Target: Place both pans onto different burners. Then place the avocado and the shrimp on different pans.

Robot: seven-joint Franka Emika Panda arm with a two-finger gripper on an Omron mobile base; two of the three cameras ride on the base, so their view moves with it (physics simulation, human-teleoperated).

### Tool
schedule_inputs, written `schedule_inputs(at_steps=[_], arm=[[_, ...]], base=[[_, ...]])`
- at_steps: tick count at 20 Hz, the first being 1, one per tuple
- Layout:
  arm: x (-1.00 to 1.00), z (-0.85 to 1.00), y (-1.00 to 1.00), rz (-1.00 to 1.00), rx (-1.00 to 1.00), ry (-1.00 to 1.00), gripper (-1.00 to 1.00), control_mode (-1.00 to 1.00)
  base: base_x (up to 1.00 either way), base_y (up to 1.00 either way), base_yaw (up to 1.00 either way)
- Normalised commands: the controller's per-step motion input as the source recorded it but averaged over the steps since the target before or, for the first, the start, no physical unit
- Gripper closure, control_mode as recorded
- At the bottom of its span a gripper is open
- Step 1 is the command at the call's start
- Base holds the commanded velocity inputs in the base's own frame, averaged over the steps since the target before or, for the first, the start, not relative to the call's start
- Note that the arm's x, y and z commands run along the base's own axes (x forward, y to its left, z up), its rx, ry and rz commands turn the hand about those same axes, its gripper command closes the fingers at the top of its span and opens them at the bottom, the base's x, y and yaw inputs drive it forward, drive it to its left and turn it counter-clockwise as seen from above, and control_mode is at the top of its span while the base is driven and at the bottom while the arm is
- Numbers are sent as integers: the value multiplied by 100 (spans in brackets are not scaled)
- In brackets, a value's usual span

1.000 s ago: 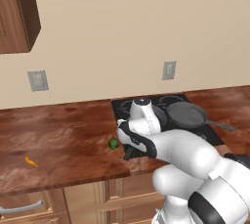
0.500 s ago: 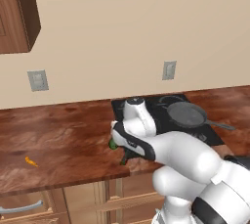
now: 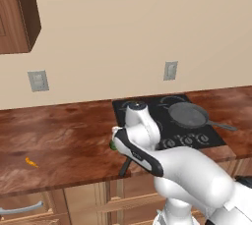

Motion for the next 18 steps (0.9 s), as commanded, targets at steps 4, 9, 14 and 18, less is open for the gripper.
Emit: schedule_inputs(at_steps=[4, 9, 14, 18], arm=[[-3, 1, -1, 0, 0, 0, -100, -100], [-11, 22, -2, 0, 0, -2, -100, -100], [-32, 64, 0, 0, 0, -8, -100, -100], [-30, 61, 0, 0, 0, -8, -100, -100]], base=[[0, 0, 0], [0, 0, 0], [0, 0, 0], [0, 0, 0]])
